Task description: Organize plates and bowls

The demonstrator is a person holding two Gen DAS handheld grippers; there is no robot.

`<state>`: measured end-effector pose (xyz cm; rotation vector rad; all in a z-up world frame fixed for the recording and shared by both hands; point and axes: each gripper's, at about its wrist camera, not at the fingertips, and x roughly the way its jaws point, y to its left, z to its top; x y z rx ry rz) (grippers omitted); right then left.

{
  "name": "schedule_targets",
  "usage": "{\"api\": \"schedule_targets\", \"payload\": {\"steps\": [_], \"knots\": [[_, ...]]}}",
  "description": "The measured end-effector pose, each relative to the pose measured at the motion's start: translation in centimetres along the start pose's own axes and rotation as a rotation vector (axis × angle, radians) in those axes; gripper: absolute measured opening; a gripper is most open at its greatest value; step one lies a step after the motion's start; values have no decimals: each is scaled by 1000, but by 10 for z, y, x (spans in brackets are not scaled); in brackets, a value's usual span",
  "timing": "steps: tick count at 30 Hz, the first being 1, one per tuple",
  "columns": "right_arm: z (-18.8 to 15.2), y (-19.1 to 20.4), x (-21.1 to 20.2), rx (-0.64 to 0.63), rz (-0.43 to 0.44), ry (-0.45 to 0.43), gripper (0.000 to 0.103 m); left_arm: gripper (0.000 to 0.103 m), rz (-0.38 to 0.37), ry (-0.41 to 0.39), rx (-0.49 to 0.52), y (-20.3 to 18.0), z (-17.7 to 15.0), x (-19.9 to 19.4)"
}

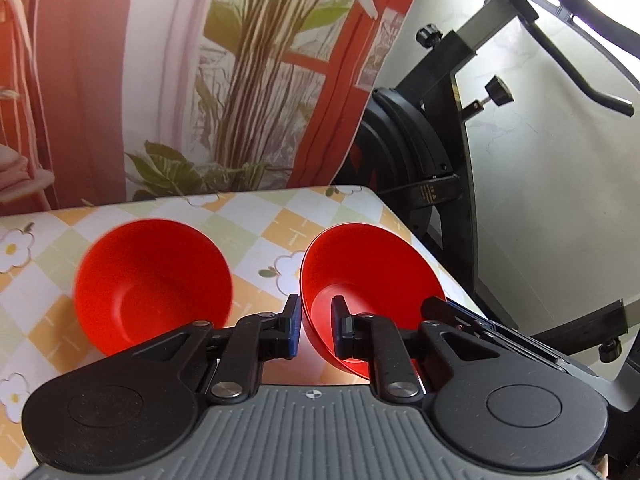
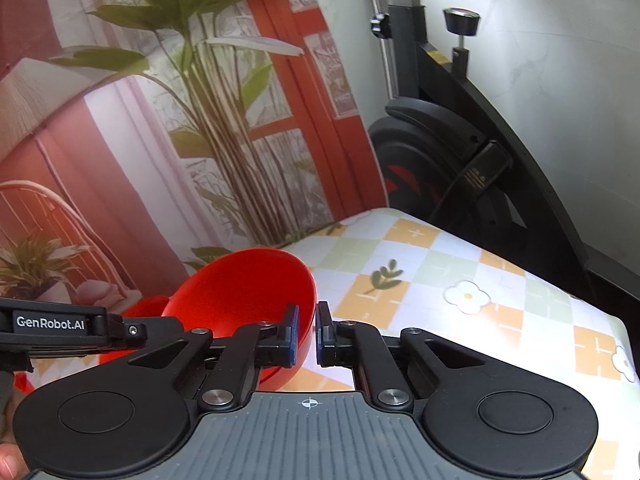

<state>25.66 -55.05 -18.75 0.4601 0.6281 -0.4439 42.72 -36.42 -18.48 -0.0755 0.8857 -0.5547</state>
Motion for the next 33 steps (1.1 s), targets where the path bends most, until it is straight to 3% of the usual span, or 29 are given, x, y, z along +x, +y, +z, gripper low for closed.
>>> {"api": "schedule_targets", "payload": {"steps": [14,33], "knots": [[7,77,14,-72,115,-5,8,17,75,-75,-30,51,15,-57],[-8,122,60,-169,113,64,9,17,171,-70,-36,97,11,-40]]}}
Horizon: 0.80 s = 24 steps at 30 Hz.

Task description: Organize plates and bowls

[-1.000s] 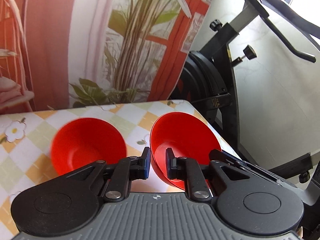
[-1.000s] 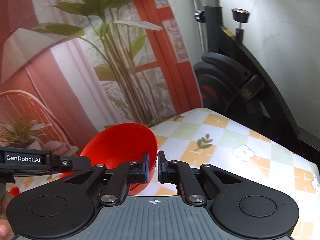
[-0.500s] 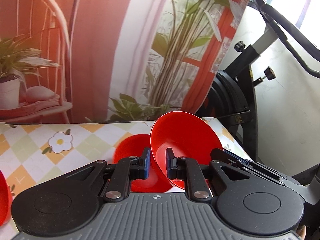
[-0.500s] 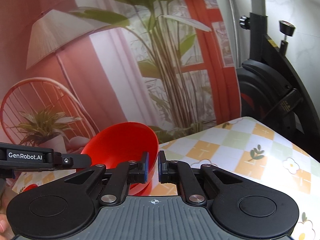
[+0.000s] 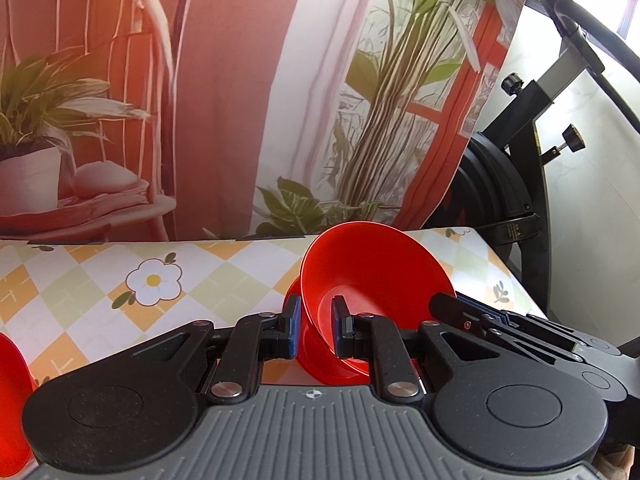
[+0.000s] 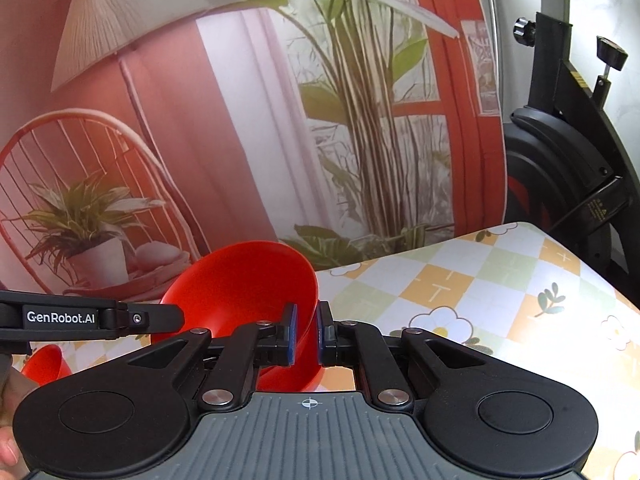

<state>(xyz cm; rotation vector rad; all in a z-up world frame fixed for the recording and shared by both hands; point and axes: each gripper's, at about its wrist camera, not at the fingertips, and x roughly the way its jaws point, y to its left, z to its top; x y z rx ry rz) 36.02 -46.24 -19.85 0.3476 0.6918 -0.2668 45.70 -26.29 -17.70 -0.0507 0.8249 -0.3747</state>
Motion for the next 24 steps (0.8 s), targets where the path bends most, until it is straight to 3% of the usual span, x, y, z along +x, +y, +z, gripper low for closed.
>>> {"api": "schedule_targets", "payload": {"steps": [24], "knots": [[-13,-7,13,9,-29,22,8,17,56,36,53,-1,-11,20]]}}
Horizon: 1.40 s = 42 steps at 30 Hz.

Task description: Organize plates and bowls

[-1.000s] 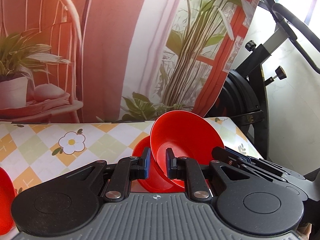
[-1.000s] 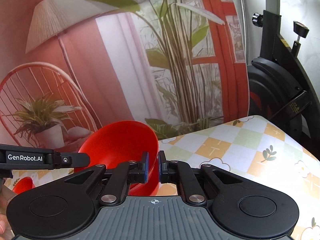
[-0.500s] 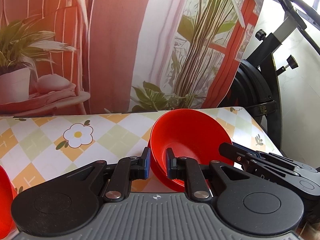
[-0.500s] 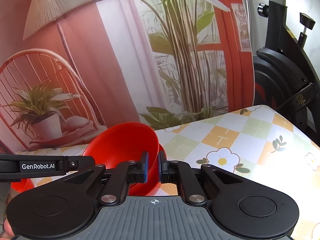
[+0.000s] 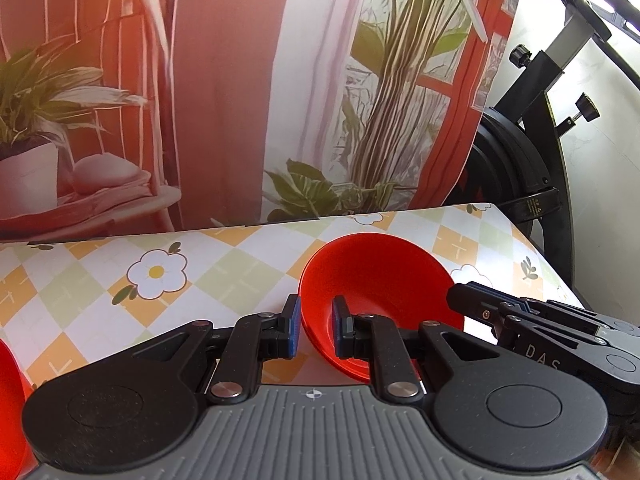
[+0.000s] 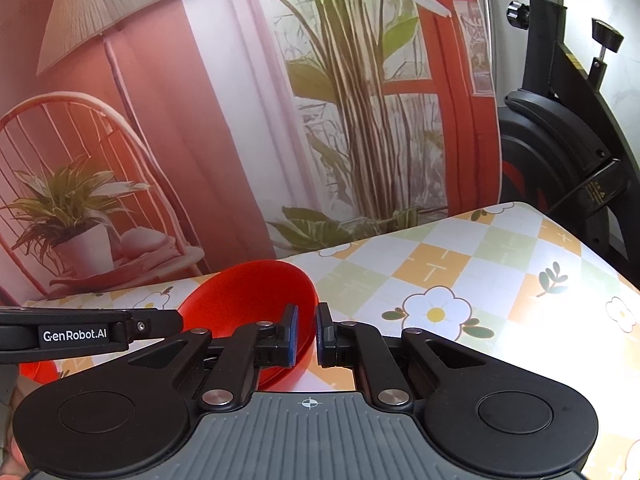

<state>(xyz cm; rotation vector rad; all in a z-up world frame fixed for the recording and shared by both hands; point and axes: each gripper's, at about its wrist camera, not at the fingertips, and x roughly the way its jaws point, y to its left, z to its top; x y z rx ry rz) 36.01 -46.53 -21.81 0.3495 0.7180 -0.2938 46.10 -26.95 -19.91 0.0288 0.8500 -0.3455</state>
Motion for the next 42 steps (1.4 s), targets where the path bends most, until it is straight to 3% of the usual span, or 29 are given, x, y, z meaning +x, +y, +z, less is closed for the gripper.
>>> {"api": "schedule_targets", "payload": {"steps": [8,20,42], "knots": [[0,3,-14,1,-14,-10,11,18,10,-12,-27,11,0,-19],[-7,15,-60,10,-8,-20,11,18,15,-38,-70,49,-22,-91],[-38,92,-106,-51,40,37,12,18,131,-106,-204,178,-80,-210]]}}
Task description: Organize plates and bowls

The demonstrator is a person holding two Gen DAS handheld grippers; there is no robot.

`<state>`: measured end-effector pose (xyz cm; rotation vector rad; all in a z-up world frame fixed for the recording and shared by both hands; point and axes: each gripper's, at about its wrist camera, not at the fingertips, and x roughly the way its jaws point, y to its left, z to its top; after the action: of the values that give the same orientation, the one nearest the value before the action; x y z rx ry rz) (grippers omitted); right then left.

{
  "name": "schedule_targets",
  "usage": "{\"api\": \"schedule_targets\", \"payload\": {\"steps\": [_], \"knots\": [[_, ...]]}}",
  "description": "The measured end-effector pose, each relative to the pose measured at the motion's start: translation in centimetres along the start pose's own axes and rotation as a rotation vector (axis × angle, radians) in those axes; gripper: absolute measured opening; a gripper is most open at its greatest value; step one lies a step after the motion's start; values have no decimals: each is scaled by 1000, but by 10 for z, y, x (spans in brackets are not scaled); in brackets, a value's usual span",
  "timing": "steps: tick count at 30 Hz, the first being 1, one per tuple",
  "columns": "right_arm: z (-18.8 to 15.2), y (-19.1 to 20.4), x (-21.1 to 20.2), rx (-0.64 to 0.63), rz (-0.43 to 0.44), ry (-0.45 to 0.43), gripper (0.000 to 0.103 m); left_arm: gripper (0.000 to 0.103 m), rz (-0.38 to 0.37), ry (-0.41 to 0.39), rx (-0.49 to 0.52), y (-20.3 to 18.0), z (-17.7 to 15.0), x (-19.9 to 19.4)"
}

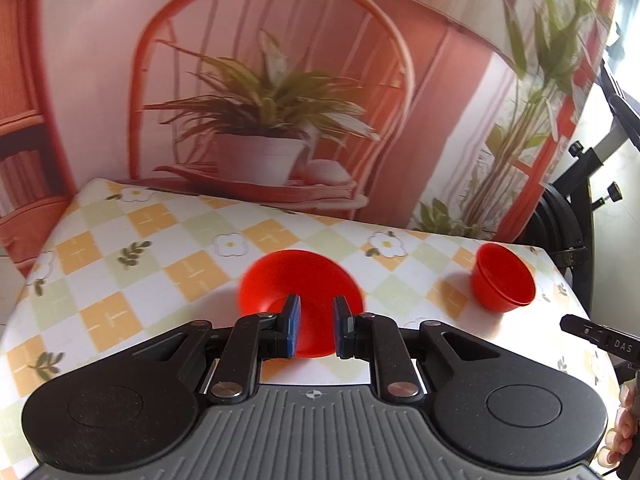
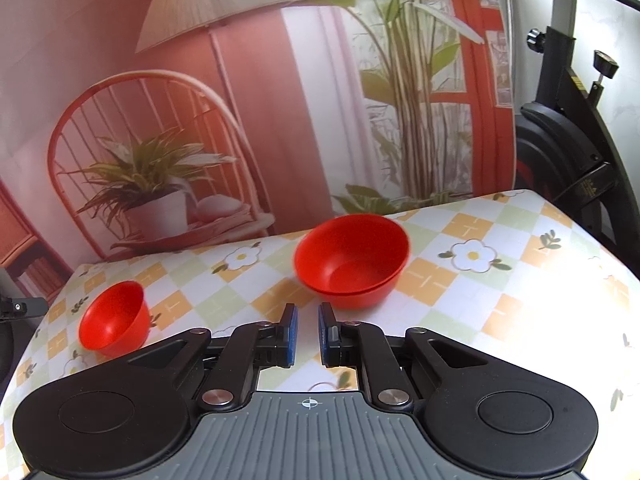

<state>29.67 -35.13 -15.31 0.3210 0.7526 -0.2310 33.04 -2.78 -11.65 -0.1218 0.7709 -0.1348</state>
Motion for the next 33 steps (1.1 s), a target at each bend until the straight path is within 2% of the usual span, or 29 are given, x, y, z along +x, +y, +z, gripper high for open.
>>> {"api": "schedule_targets", "payload": {"steps": [8,15,24,26,28,33], "knots": [[-9,45,2,-8,51,18,16,18,57,-39,-75,58,3,-17],[-10,88,20,-45,101,59,17,18,84,-61,-99,83,9,-12],[-2,143,54,-132,150,109,18,19,34,-51,-88,77,13,17],[0,153,63,-149,167,126,19,22,13,-40,-92,75,12,29],[2,159,72,-159,173,140,20,29,-3,-26,-107,74,11,41],[6,167,104,-174,181,200,20,30,-24,8,-137,73,7,68]]}}
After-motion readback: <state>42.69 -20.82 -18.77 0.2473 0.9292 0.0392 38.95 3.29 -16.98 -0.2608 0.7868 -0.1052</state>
